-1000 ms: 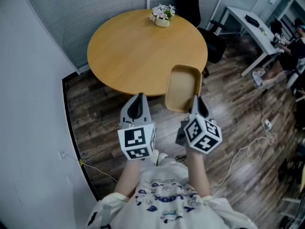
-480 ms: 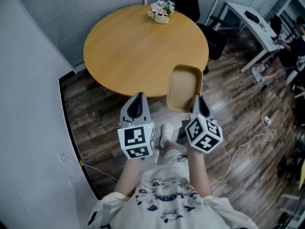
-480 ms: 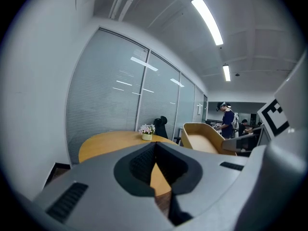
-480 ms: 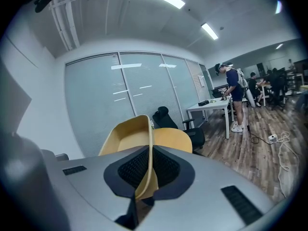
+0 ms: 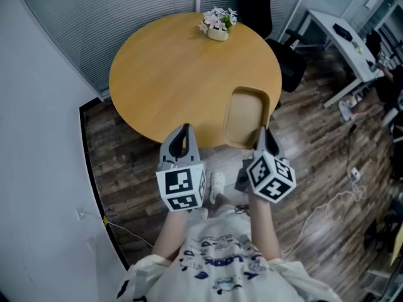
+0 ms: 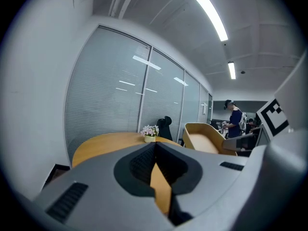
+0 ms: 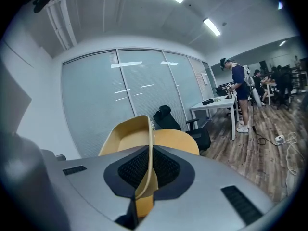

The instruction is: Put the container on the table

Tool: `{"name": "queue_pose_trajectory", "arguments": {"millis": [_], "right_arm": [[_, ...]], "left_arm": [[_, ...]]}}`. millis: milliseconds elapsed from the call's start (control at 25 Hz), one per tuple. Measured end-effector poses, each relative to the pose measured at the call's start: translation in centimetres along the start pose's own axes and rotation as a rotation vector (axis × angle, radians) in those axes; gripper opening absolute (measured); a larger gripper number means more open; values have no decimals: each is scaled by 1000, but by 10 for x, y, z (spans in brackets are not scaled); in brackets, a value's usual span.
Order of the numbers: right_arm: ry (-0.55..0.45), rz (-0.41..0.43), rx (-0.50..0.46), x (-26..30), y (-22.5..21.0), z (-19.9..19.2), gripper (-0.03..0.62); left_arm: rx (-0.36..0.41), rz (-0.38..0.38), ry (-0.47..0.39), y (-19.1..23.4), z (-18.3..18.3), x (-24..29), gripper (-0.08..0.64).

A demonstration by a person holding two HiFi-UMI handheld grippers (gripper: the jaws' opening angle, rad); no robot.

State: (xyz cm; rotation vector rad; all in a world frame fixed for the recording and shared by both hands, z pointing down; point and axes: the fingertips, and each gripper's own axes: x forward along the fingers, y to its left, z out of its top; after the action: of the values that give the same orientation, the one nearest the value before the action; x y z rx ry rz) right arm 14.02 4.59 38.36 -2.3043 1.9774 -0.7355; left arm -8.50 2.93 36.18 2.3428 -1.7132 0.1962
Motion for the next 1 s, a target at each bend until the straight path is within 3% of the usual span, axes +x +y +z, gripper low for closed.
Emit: {"name": "queue_pose_trajectory", "arguments": {"millis": [480, 1000], "right_arm": [[22, 68, 6, 119, -19, 57, 20], [69, 125, 17, 199, -29, 76, 20]], "left_arm": [[-1, 67, -3, -16, 36, 108, 5], [-29, 124, 34, -20, 39, 175, 3]]}}
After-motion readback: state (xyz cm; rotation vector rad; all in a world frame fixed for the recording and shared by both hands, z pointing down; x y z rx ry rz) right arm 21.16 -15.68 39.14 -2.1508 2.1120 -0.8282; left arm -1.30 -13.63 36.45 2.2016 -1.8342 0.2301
